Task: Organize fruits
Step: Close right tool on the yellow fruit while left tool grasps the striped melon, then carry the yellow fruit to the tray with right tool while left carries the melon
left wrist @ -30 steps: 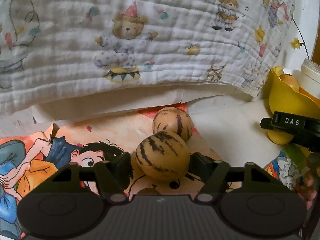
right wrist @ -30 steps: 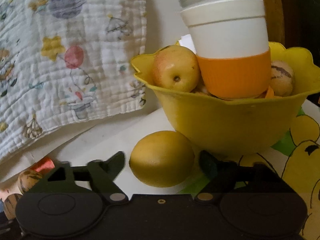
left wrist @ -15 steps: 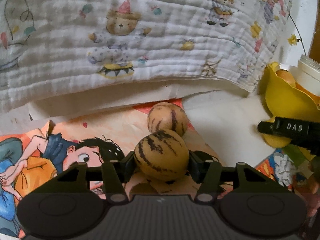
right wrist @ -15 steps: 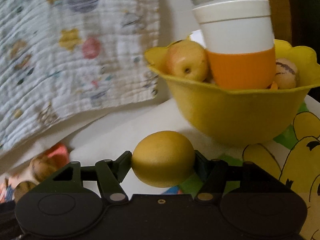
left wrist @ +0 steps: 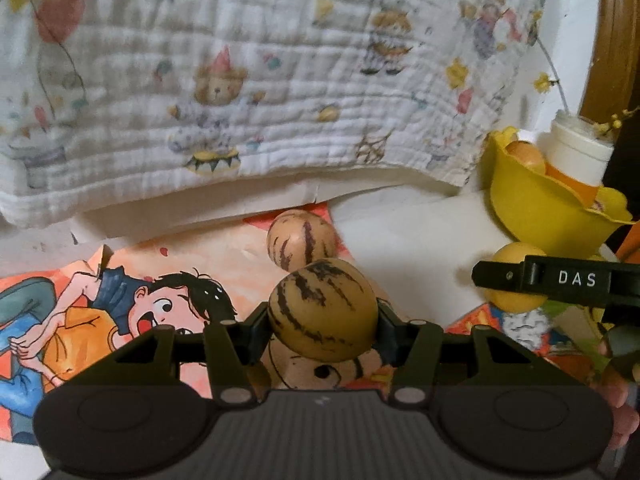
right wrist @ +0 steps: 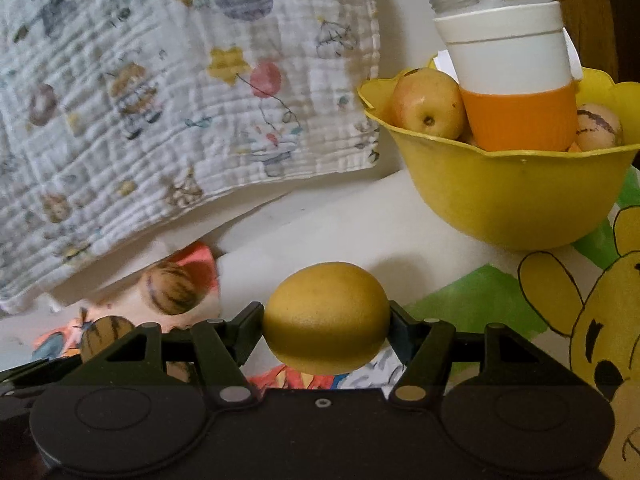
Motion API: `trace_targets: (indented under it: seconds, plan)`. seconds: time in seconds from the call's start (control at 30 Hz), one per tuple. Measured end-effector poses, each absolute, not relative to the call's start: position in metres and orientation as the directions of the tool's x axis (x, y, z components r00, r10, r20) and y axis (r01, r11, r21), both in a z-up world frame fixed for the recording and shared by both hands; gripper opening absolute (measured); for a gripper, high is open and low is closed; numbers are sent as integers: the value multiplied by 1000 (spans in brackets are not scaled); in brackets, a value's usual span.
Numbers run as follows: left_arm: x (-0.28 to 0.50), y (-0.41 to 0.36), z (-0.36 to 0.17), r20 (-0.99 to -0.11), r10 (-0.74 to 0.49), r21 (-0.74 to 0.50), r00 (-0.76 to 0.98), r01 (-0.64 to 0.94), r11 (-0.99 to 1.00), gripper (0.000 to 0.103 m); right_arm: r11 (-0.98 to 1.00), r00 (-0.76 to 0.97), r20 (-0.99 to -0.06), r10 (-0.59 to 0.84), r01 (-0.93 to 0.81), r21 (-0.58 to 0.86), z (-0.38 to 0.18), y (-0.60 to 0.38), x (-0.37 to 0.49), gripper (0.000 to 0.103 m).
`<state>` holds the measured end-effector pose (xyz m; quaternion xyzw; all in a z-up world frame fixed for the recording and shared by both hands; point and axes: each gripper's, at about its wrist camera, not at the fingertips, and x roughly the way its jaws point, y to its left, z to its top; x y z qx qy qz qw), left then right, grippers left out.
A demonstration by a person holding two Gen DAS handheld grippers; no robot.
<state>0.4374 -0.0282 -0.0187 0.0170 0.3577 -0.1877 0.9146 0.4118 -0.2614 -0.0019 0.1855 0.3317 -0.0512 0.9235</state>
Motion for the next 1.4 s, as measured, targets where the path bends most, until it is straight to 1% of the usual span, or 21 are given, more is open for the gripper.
trace_targets:
  seconds: [0.33, 0.53, 0.7, 0.9, 1.17, 1.4]
  plan:
    - [392, -29, 7, -641, -354, -105, 681, 380, 919, 59, 947, 799, -588, 125, 80, 311, 22, -258, 359, 67]
    - [360, -26, 17, -638, -371, -103, 675, 402, 910, 59, 962, 806, -564, 178, -20, 274, 31, -252, 312, 67]
    - [328, -27, 23, -637, -388, -96, 666, 430, 898, 59, 971, 804, -562, 195, -76, 228, 32, -249, 270, 67]
    - [296, -37, 19, -640, -417, -99, 645, 470, 877, 59, 981, 803, -569, 176, -99, 165, 23, -247, 238, 67]
    - [272, -48, 1, -668, -420, -71, 614, 510, 857, 59, 983, 779, -603, 172, -97, 154, 5, -245, 224, 67]
    - [256, -52, -8, -687, -422, -51, 592, 540, 840, 59, 979, 764, -614, 198, -126, 159, 10, -245, 215, 67]
